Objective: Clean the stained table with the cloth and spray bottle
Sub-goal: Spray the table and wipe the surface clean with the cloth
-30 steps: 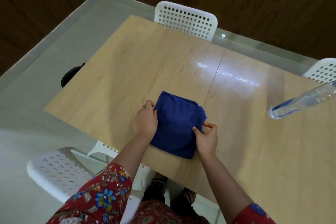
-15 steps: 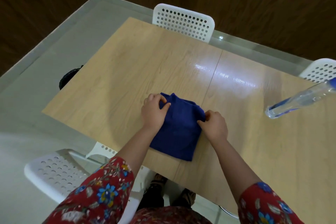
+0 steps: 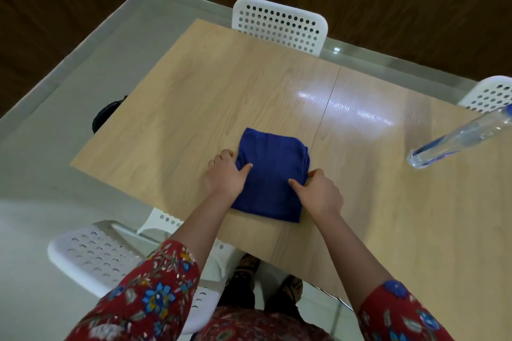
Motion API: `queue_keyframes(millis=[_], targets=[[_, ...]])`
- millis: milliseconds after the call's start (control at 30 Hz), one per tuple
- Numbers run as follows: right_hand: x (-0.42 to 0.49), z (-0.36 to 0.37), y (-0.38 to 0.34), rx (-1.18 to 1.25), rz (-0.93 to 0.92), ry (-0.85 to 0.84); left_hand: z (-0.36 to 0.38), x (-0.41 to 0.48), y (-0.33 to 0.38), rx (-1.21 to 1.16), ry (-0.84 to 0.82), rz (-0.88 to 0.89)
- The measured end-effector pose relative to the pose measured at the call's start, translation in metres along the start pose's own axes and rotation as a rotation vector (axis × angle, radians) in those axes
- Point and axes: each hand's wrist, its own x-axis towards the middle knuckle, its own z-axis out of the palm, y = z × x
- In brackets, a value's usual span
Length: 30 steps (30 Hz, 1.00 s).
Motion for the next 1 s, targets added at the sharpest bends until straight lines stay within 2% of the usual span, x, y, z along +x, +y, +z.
queue_keyframes(millis=[67,100,167,233,333,400,467,533,600,700,800,867,933,1000], targets=[[-0.003,0.009,-0.003,0.078,0.054,-0.038,0.001,-0.001,-0.001,-0.038,-0.07,-0.057],[-0.003,0.011,-0.005,0.202,0.085,-0.078,-0.003,0.001,0.002,-0.09,-0.121,-0.09],[-0.003,0.01,-0.011,0.627,0.134,-0.153,-0.015,0.004,0.009,-0.385,-0.236,-0.176],[-0.008,0.0,-0.014,0.968,0.162,-0.152,-0.035,0.001,0.017,-0.696,-0.321,-0.232],[-0.017,-0.027,-0.004,1.128,0.0,-0.118,-0.067,-0.011,0.017,-0.899,-0.288,-0.1],[-0.023,-0.04,0.001,0.969,-0.188,-0.13,-0.08,-0.019,0.015,-0.798,-0.277,0.065],[-0.028,-0.043,0.004,0.613,-0.341,-0.009,-0.084,-0.028,0.013,-0.548,-0.201,0.219],[-0.032,-0.041,0.007,0.33,-0.379,0.154,-0.083,-0.037,0.013,-0.316,-0.063,0.325],[-0.031,-0.041,0.014,0.265,-0.375,0.193,-0.081,-0.039,0.012,-0.171,0.025,0.349],[-0.022,-0.046,0.026,0.38,-0.426,0.063,-0.079,-0.031,0.016,-0.245,-0.025,0.314],[-0.023,-0.057,0.032,0.358,-0.59,0.123,-0.076,-0.031,0.023,-0.363,-0.01,0.419],[-0.031,-0.065,0.038,0.192,-0.722,0.121,-0.072,-0.038,0.014,-0.375,-0.019,0.47],[-0.04,-0.065,0.047,-0.061,-0.827,-0.016,-0.062,-0.049,-0.008,-0.301,-0.089,0.492],[-0.045,-0.055,0.051,-0.158,-0.852,-0.141,-0.05,-0.061,-0.039,-0.218,-0.091,0.439]])
